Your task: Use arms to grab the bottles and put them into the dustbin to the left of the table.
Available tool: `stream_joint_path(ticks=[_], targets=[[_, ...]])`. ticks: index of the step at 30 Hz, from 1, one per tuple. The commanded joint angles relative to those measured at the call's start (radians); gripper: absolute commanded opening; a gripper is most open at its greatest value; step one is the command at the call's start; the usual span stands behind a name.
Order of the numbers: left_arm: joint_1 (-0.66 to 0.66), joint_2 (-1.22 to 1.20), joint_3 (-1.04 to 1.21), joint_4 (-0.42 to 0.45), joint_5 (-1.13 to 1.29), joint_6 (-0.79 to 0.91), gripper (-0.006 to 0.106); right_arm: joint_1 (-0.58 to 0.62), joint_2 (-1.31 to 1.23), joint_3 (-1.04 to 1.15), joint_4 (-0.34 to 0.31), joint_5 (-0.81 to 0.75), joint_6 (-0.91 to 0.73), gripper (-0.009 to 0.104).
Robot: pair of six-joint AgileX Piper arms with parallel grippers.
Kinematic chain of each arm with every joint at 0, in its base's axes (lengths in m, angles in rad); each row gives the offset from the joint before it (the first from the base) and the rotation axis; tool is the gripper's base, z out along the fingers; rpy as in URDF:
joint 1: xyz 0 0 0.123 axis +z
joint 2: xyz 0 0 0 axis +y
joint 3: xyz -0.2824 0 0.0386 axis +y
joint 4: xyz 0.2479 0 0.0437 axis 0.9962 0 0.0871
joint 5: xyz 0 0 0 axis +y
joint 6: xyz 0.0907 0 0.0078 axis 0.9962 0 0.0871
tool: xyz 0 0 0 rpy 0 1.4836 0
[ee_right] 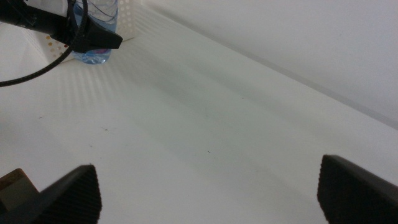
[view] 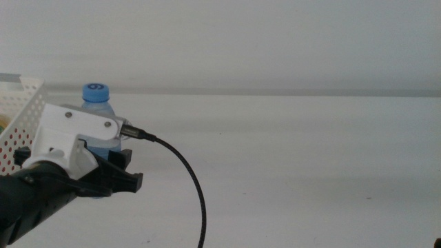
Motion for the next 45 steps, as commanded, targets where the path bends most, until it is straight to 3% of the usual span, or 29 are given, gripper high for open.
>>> stream_joint_path(ticks=[1, 4, 12, 15, 17, 21, 27, 35, 42, 45], targets=[[0.001, -0.011, -0.001, -0.006, -0.010, -0.019, -0.002, -0.001, -0.003, 0.003, -0.015, -0.009, -0.002, 0.093], [0.005, -0.011, 0.001, 0.133, 0.020, -0.147, -0.002, -0.001, -0.003, 0.003, -0.015, -0.009, -0.002, 0.093], [0.236, -0.011, -0.100, 0.948, 0.465, -0.937, -0.002, -0.001, -0.003, 0.003, -0.015, -0.009, -0.002, 0.093], [0.333, -0.011, -0.232, 1.118, 0.739, -1.006, -0.002, -0.001, -0.003, 0.003, -0.015, -0.009, -0.002, 0.093], [0.380, -0.011, -0.334, 1.149, 0.915, -0.947, -0.002, -0.001, -0.003, 0.003, -0.015, -0.009, -0.002, 0.093], [0.468, 0.031, -0.553, 1.093, 1.168, -0.755, -0.002, -0.001, -0.003, 0.003, -0.015, -0.009, -0.002, 0.093], [0.655, 0.198, -0.775, 1.083, 1.314, -0.581, -0.002, -0.001, -0.003, 0.003, -0.015, -0.009, -0.002, 0.093], [0.860, 0.473, -1.015, 1.117, 1.360, -0.530, -0.002, -0.001, -0.003, 0.003, -0.015, -0.009, 0.000, 0.093], [0.929, 0.599, -1.034, 1.283, 1.317, -0.581, -0.002, -0.001, -0.003, 0.003, -0.015, -0.009, 0.000, 0.093], [0.954, 0.640, -1.034, 1.290, 1.314, -0.585, -0.002, -0.001, -0.003, 0.003, -0.015, -0.009, 0.000, 0.093]])
